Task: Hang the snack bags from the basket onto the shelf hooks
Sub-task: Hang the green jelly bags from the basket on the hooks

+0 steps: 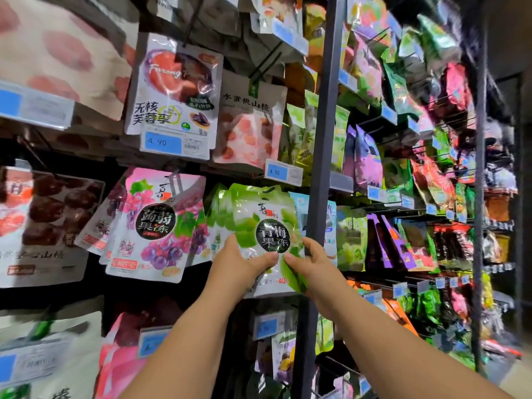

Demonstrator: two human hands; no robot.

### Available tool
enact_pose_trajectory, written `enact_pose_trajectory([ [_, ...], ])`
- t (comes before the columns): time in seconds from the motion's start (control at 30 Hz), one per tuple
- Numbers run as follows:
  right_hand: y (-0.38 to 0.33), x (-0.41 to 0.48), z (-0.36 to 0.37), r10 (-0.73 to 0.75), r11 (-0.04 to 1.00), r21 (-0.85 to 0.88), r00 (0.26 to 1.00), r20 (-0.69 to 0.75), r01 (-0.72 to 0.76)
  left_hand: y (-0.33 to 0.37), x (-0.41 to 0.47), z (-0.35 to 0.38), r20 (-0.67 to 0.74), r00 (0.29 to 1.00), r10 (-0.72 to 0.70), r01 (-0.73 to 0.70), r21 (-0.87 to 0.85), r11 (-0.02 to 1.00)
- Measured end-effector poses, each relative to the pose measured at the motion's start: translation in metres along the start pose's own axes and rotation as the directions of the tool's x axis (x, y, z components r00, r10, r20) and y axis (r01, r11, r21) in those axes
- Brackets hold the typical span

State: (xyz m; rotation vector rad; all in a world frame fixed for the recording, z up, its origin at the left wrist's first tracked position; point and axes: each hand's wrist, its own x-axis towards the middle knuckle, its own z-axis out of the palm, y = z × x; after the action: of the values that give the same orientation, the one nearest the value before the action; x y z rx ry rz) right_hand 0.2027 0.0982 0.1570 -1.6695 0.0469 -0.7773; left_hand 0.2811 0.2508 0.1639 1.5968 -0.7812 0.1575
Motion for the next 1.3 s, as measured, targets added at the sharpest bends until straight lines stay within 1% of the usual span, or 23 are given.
enact_pose_trajectory([
  [0.07, -0.004, 0.006, 0.000, -0.039, 0.999, 0.025, 0.998, -0.050, 0.040, 0.009, 0.006, 0.006, -0.015, 1.000, 0.015, -0.015, 0.004, 1.000],
  [0.17, -0.012, 0.012, -0.003, -0.084, 0.996, 0.023, 0.993, -0.085, 0.086, 0.019, 0.015, 0.011, -0.025, 0.998, 0.054, -0.053, 0.035, 0.998],
  [0.37, -0.022, 0.026, -0.006, -0.074, 0.997, 0.006, 0.995, -0.061, 0.074, 0.023, 0.028, 0.017, -0.007, 0.995, 0.099, -0.098, 0.077, 0.992],
  [0.57, -0.017, 0.039, -0.011, -0.055, 0.998, -0.022, 0.997, -0.055, 0.053, 0.021, 0.040, 0.022, 0.031, 0.991, 0.132, -0.136, 0.160, 0.978],
  [0.73, -0.012, 0.046, -0.015, -0.048, 0.998, -0.045, 0.998, -0.039, 0.046, 0.017, 0.049, 0.028, 0.026, 0.996, 0.089, -0.093, 0.241, 0.966],
  [0.83, -0.009, 0.048, -0.017, -0.054, 0.997, -0.052, 0.997, -0.052, 0.051, 0.017, 0.048, 0.031, 0.007, 0.996, 0.088, -0.087, 0.226, 0.970],
  [0.93, -0.007, 0.047, -0.017, -0.085, 0.996, -0.030, 0.996, -0.037, 0.084, 0.017, 0.042, 0.029, -0.013, 0.991, 0.134, -0.129, 0.183, 0.975],
  [1.07, -0.002, 0.045, -0.013, -0.130, 0.991, 0.031, 0.991, -0.031, 0.131, 0.018, 0.036, 0.023, -0.029, 0.983, 0.183, -0.175, 0.188, 0.966],
  [1.3, -0.009, 0.047, -0.005, -0.114, 0.992, 0.037, 0.991, -0.075, 0.117, 0.027, 0.043, 0.017, 0.018, 0.988, 0.156, -0.156, 0.227, 0.961],
])
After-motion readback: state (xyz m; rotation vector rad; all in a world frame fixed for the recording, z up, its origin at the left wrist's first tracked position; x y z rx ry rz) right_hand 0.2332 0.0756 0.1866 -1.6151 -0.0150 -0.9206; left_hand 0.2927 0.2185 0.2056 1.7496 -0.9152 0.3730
